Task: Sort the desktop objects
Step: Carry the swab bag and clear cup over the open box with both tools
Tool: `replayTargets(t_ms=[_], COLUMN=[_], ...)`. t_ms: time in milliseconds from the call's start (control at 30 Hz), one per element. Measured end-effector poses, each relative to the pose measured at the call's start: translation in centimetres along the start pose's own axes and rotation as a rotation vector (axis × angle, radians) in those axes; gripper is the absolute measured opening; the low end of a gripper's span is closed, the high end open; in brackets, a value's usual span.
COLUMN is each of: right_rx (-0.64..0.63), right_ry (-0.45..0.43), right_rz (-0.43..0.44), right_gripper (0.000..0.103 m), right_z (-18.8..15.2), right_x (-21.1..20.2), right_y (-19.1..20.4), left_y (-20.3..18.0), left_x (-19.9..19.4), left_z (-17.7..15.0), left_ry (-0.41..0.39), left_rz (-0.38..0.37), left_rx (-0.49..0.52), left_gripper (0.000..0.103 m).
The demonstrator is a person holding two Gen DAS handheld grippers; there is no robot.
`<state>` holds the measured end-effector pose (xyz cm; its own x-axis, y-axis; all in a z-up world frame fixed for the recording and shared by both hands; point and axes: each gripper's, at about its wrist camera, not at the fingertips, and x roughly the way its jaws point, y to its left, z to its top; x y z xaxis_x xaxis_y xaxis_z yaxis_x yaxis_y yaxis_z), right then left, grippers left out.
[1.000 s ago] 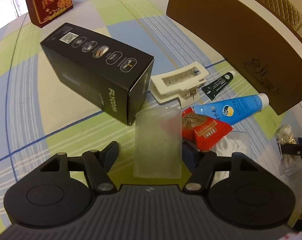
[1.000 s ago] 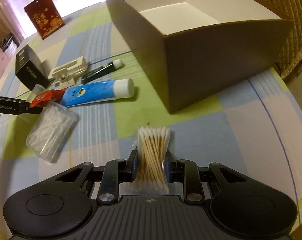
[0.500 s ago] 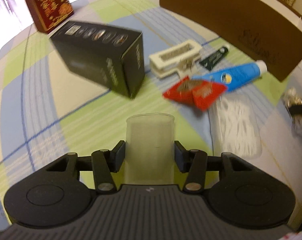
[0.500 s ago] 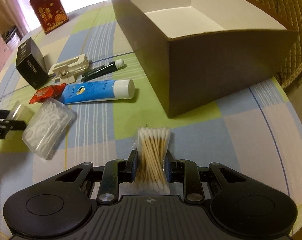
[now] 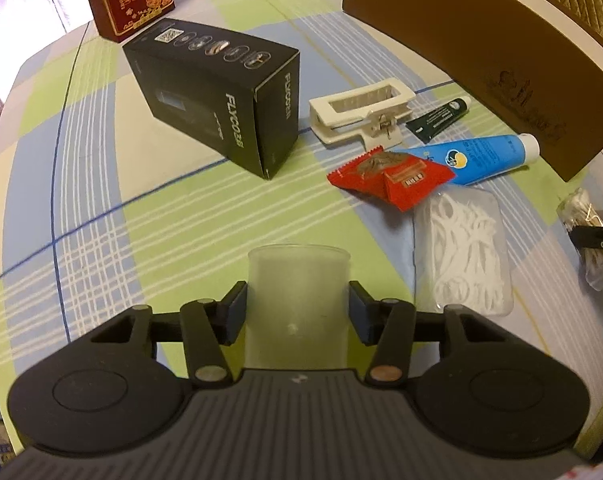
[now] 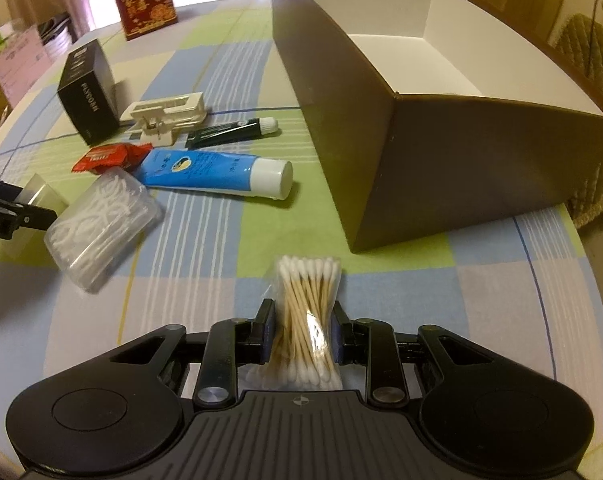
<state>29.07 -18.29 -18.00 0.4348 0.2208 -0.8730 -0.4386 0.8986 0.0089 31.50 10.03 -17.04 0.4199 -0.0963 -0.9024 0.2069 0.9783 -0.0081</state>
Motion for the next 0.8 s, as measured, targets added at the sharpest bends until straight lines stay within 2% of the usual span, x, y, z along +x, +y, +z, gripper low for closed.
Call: replayTargets(t_ms=[267, 467, 800], right_rx=[0.014, -0.004, -0.033], right_ry=[0.051, 0.070, 0.049], right_rz=[0.071, 0.145, 0.232], right_gripper=[0.020, 0.020, 0.020], right_z=[-0.6, -0.4, 0.4], right_x=[-0.9, -2.1, -5.5], right_y=[-1.4, -2.5, -5.4], left_y=[-1.6, -4.3, -11.2], left_x=[-2.1, -5.3, -8.6], left_z=[-1.8, -1.7, 0.7], left_ry=[0.021, -0.031, -0.110], left_rz=[0.007, -0.014, -0.113], left_rx=[-0.033, -0.038, 0.003], left_gripper=[0.047, 0.047, 0.047])
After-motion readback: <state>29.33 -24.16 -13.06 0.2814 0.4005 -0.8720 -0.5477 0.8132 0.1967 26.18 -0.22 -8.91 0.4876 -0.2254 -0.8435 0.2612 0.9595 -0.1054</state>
